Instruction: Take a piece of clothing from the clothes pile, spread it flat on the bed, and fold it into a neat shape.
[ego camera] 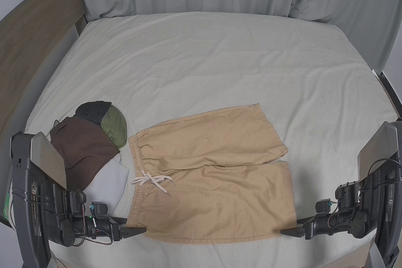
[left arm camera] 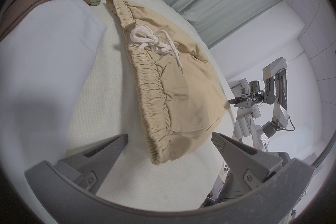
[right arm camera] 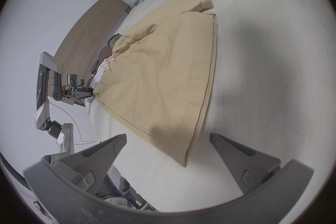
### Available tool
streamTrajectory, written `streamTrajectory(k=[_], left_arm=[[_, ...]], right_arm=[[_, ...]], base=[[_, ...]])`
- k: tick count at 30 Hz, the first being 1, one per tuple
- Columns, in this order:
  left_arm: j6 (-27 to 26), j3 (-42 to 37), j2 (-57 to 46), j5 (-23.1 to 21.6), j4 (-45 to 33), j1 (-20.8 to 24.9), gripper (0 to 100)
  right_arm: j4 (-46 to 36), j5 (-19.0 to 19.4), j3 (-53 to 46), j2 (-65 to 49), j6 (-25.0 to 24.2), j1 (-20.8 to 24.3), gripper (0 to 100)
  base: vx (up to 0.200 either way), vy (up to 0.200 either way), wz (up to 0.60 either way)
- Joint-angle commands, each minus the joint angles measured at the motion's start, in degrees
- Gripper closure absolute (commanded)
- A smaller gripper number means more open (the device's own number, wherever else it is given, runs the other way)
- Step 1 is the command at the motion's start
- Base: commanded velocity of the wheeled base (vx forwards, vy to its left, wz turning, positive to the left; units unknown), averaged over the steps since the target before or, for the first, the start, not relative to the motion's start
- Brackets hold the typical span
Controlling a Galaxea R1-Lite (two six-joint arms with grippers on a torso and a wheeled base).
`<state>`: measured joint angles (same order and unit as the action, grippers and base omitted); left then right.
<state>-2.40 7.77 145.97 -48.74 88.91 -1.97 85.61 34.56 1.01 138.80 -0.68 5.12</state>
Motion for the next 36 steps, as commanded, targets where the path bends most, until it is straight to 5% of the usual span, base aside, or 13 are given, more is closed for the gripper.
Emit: streamTrajectory(k=[1, 3, 4, 28, 29, 36], left_arm=[[0.29, 0.67, 0.19, 0.05, 0.04, 0.04, 0], [0.29, 0.67, 0.28, 0.05, 0.04, 0.04, 0], [0.29, 0.76, 0.37, 0.05, 0.04, 0.04, 100], [0.29, 1.73, 0.54, 0.05, 0.04, 0.04, 100], [0.29, 1.73, 0.54, 0.05, 0.04, 0.13, 100], [0.29, 1.73, 0.54, 0.05, 0.04, 0.04, 100]], right_arm=[[0.43, 0.07, -1.01, 0.24, -0.02, 0.07, 0], [0.87, 0.07, -1.01, 0.42, -0.02, -0.02, 0], [0.96, 0.07, -1.01, 0.5, -0.02, -0.02, 0], [2.63, 0.51, -1.01, 2.97, 0.07, 0.42, 0], [2.63, 0.51, -1.01, 2.97, 0.07, 0.42, 100], [2.63, 0.24, -1.01, 3.05, 0.07, 0.42, 100]], base=[[0.0, 0.0, 0.0], [0.0, 0.0, 0.0], [0.0, 0.0, 0.0], [0.0, 0.0, 0.0], [0.0, 0.0, 0.0], [0.0, 0.0, 0.0]])
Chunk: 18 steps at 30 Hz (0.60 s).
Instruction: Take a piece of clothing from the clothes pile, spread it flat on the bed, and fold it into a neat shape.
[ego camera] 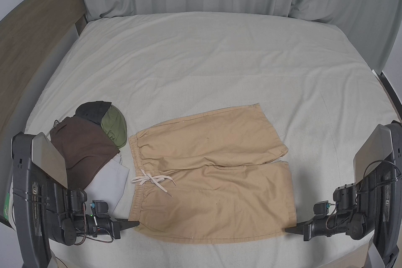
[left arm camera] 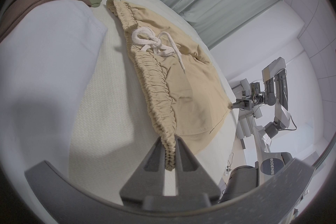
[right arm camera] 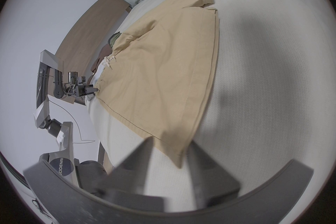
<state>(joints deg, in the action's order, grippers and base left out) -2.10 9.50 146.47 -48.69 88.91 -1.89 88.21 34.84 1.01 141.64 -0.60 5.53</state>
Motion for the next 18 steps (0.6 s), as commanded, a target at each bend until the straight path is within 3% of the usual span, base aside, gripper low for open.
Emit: streamTrajectory(k=[1, 11, 18], left_arm=[[-0.01, 0.0, 0.04, 0.0, 0.04, -0.04, 100], [-0.36, -1.41, -0.04, 0.0, 0.04, -0.31, 100], [-0.8, -3.61, -0.4, -0.44, 0.04, -1.63, 100]], right_arm=[[0.03, -0.04, -1.01, 0.21, -0.02, 0.0, 100], [-0.32, -0.3, -1.01, 0.83, 1.12, -0.26, 100], [-6.03, -0.21, -1.01, -1.98, 3.85, -0.61, 100]], base=[[0.0, 0.0, 0.0], [0.0, 0.0, 0.0], [0.0, 0.0, 0.0]])
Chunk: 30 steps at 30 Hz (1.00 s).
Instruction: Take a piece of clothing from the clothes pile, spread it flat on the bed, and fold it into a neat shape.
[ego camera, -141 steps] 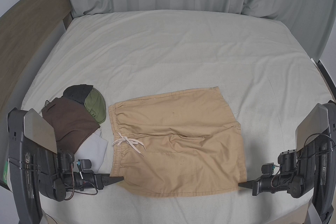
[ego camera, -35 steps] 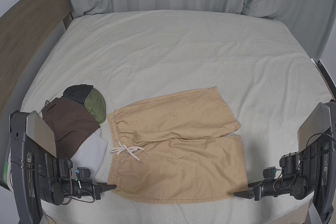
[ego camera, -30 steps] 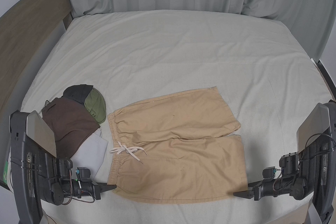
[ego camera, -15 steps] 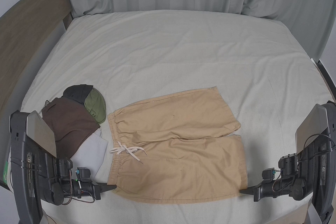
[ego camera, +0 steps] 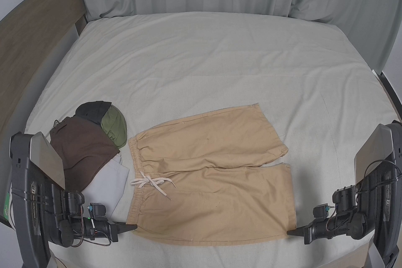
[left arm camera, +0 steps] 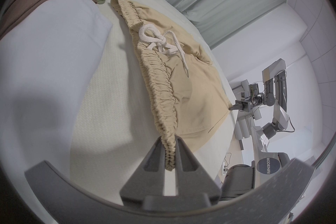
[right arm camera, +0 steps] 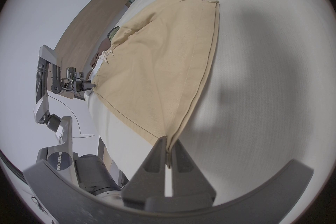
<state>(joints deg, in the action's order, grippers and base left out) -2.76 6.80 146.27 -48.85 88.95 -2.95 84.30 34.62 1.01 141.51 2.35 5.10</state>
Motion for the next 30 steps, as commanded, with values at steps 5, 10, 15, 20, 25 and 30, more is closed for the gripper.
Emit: streamTrajectory(k=[5, 10, 15, 20, 25, 30], left_arm=[[-0.15, -0.47, -0.29, -1.07, 0.08, -0.74, 100], [0.12, -0.21, -1.96, -2.57, 0.08, 0.05, 100], [0.56, -0.3, -3.98, -3.01, 0.08, 0.14, 100], [0.65, -0.21, -4.42, -3.62, 0.08, 0.58, 100], [1.61, -0.12, -6.44, -3.62, 0.08, 1.1, 100], [5.83, -0.21, -9.34, -3.62, 0.08, 2.16, 100]], right_arm=[[-2.65, 0.18, -1.01, -3.61, 0.9, -0.17, 100], [0.08, 0.36, -1.01, -3.26, 0.55, -0.17, 100], [2.89, 0.62, -1.01, -3.26, 0.2, -0.09, 100], [4.03, 0.97, -1.01, -4.31, -1.21, 0.35, 100], [4.03, 1.41, -1.01, -5.81, -1.83, 0.35, 100], [4.03, 2.29, -0.84, -7.65, -3.23, 0.35, 100]], base=[[0.0, 0.0, 0.0], [0.0, 0.0, 0.0], [0.0, 0.0, 0.0], [0.0, 0.0, 0.0], [0.0, 0.0, 0.0], [0.0, 0.0, 0.0]])
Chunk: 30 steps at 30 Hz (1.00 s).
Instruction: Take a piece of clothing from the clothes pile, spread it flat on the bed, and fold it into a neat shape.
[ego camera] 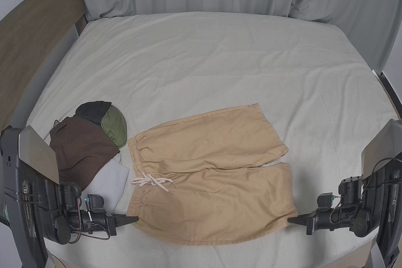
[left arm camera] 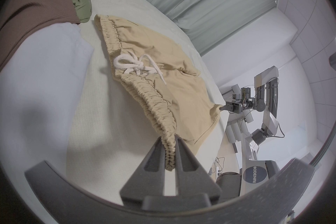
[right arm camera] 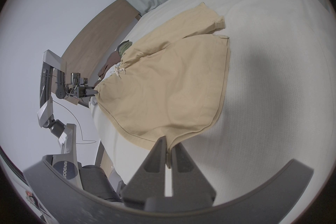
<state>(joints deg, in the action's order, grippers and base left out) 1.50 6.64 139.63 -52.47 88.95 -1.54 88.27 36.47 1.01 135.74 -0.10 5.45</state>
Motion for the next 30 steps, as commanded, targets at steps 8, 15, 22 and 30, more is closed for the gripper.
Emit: streamTrajectory(k=[8, 15, 22, 30], left_arm=[[2.1, 0.83, -2.87, 0.0, 0.08, 0.74, 100], [2.19, 1.71, -2.87, 0.0, 0.08, 0.74, 100], [2.98, 2.06, -2.7, 0.09, 0.08, 0.83, 100], [7.9, 2.94, -5.86, 0.17, 0.08, 1.27, 100]], right_arm=[[0.06, 0.44, 0.83, -4.26, -4.12, 0.26, 100], [0.15, 0.44, 2.59, -5.58, -5.88, 0.26, 100], [0.06, 0.44, 3.12, -9.18, -10.89, 1.23, 100], [0.15, 0.35, 4.7, -10.06, -11.86, 1.14, 100]], base=[[0.0, 0.0, 0.0], [0.0, 0.0, 0.0], [0.0, 0.0, 0.0], [0.0, 0.0, 0.0]])
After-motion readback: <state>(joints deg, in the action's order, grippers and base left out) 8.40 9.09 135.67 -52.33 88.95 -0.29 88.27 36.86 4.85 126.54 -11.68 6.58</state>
